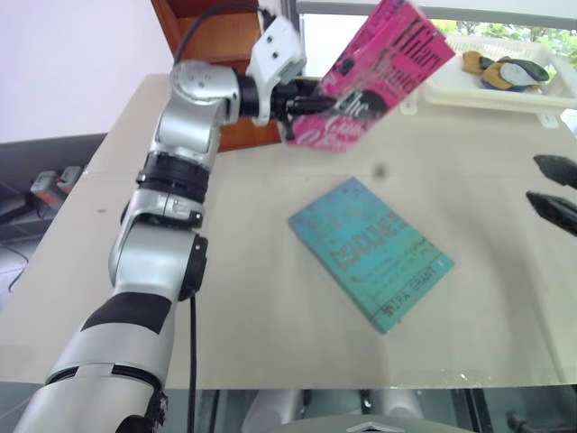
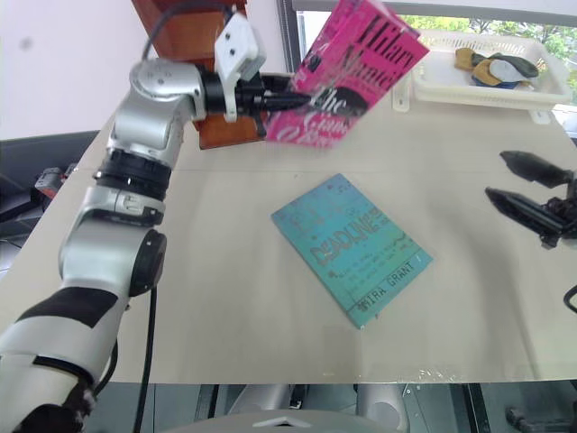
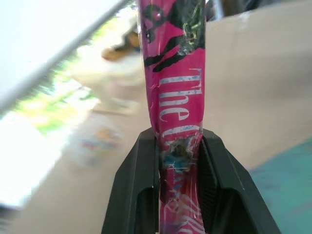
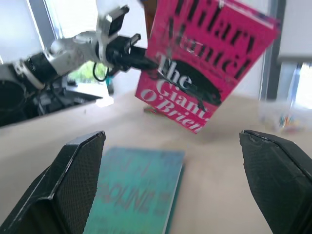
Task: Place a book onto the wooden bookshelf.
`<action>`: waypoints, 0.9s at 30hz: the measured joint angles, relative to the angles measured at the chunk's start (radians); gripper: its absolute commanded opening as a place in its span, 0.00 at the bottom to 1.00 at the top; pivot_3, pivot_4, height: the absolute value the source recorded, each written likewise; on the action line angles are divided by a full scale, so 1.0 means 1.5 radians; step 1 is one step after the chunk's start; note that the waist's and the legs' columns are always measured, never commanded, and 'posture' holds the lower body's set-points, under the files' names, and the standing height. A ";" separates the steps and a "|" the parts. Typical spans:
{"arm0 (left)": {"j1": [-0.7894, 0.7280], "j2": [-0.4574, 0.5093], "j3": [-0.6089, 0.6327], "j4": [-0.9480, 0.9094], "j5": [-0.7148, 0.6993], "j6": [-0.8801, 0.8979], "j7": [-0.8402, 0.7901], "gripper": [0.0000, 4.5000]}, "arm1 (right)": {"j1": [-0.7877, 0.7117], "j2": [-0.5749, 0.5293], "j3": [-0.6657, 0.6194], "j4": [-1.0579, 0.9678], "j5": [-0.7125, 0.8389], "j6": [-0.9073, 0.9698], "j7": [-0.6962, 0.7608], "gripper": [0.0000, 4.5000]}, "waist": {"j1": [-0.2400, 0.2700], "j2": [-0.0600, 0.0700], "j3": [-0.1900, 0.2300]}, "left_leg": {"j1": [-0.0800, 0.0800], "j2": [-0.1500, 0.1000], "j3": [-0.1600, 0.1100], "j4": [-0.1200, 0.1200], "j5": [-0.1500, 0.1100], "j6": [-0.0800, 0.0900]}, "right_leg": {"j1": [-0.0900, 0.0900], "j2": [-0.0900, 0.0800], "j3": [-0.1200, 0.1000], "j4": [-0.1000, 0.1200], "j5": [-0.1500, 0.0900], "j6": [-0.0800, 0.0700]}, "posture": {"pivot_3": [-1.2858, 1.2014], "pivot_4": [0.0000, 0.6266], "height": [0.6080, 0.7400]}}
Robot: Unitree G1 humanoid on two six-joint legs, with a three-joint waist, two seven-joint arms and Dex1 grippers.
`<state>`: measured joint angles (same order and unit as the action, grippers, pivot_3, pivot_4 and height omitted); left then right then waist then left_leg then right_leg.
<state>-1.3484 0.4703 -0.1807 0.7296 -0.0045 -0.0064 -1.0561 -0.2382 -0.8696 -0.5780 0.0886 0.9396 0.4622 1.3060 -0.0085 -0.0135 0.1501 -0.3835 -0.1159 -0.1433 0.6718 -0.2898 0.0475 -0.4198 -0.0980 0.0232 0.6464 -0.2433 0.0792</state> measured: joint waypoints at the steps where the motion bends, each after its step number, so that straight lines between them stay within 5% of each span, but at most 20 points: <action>1: -0.014 0.004 -0.014 0.011 0.027 -0.027 0.017 0.11 | -0.011 0.000 -0.002 0.013 0.006 0.006 0.002 1.00 | 0.000 0.000 0.000 | 0.000 0.000 0.000 0.000 0.000 0.000 | 0.000 0.000 0.000 0.000 0.000 0.000 | 0.52 0.24 1.00; 13: -0.162 0.044 -0.112 0.134 0.274 -0.211 0.220 0.11 | -0.148 -0.036 -0.005 0.191 -0.001 0.026 0.078 1.00 | -0.001 0.000 0.000 | -0.007 -0.002 0.000 0.001 0.000 0.000 | -0.010 -0.001 0.000 0.010 0.000 0.000 | 0.52 0.24 1.00; 27: -0.185 0.102 -0.185 0.205 0.425 -0.191 0.273 0.11 | -0.193 -0.021 0.017 0.247 -0.043 -0.004 0.108 1.00 | -0.007 0.000 0.000 | -0.009 -0.003 0.002 0.002 0.000 0.000 | -0.013 0.000 0.000 0.011 0.000 0.000 | 0.52 0.24 1.00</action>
<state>-1.6254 0.6230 -0.4577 1.0372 0.6334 -0.2929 -0.6459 -0.5272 -0.9009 -0.5521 0.4597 0.8752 0.4569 1.4686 -0.0184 -0.0132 0.1505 -0.3967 -0.1204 -0.1403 0.6753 -0.2896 0.0479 -0.4399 -0.0985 0.0232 0.6629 -0.2434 0.0794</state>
